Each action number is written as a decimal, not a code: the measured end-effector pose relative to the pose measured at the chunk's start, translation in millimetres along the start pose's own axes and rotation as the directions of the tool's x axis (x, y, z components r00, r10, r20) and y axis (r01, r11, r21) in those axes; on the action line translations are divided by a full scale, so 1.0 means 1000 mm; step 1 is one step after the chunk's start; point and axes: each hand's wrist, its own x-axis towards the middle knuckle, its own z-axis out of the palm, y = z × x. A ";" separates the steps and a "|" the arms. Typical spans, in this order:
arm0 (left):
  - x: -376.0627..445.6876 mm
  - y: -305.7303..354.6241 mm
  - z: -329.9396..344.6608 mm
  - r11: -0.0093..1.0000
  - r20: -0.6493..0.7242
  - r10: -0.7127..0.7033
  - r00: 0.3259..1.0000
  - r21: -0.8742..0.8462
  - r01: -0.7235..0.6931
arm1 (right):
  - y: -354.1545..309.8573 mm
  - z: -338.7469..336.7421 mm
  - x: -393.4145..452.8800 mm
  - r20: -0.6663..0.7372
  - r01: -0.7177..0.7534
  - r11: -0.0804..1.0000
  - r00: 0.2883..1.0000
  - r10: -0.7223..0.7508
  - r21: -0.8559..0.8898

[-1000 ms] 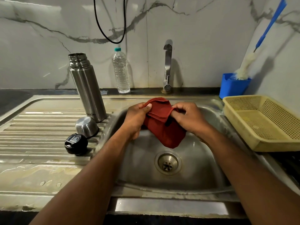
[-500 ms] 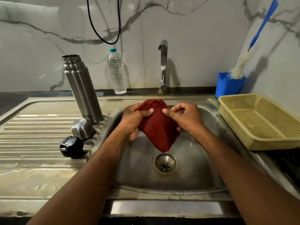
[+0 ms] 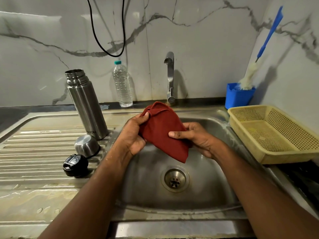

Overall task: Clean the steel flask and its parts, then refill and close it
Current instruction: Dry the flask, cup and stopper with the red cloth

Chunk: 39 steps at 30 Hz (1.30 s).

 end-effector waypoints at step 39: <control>0.054 -0.069 0.261 0.297 0.384 0.243 0.891 0.844 -0.445 | -0.084 -0.162 -0.152 -0.780 -0.573 0.674 0.626 -0.009 -0.467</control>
